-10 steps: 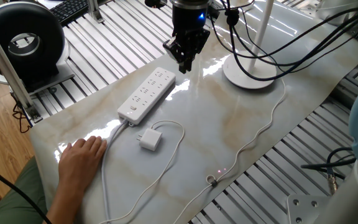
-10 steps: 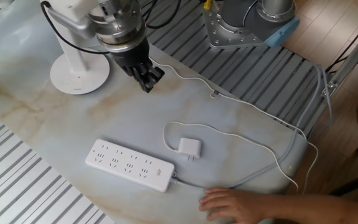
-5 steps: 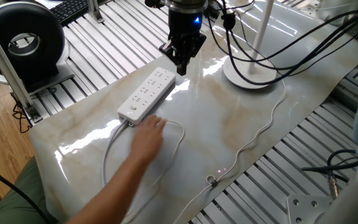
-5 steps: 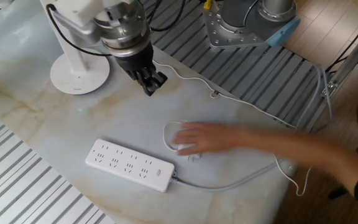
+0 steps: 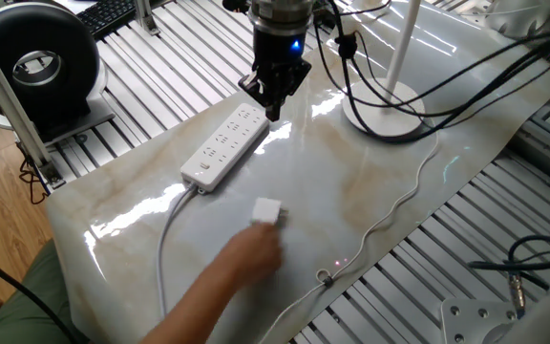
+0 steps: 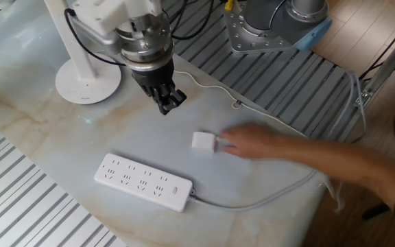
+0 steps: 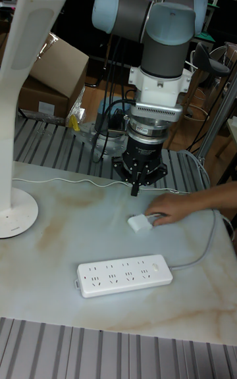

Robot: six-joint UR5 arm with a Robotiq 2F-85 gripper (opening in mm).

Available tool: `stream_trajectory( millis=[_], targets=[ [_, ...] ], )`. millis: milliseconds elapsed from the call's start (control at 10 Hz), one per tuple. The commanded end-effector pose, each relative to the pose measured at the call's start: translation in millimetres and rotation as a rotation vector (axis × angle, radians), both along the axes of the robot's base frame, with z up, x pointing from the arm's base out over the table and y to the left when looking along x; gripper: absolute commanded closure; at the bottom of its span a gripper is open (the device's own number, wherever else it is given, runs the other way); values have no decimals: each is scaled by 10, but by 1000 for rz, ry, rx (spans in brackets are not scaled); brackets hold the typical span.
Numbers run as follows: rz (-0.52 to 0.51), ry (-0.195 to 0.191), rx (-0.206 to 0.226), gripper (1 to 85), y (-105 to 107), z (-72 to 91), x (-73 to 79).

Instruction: Plug in the power cord of the desk lamp, turn on the socket, and light up the desk lamp

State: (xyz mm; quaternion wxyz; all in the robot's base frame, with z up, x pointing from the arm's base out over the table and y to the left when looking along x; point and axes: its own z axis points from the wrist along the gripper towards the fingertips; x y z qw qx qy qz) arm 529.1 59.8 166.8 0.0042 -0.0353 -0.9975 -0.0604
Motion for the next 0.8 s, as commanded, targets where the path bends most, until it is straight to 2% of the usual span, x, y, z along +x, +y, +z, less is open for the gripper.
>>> stream_trajectory(
  millis=[0, 200, 300, 500, 600, 700],
  targets=[
    [7, -47, 33, 847, 42, -102, 20],
    [33, -4, 30, 847, 34, -108, -103],
    [37, 0, 38, 847, 31, -130, -141],
    [58, -25, 65, 847, 96, -126, -89],
    [56, -42, 57, 847, 76, -128, -45],
    [37, -42, 57, 847, 76, -128, -37]
  ],
)
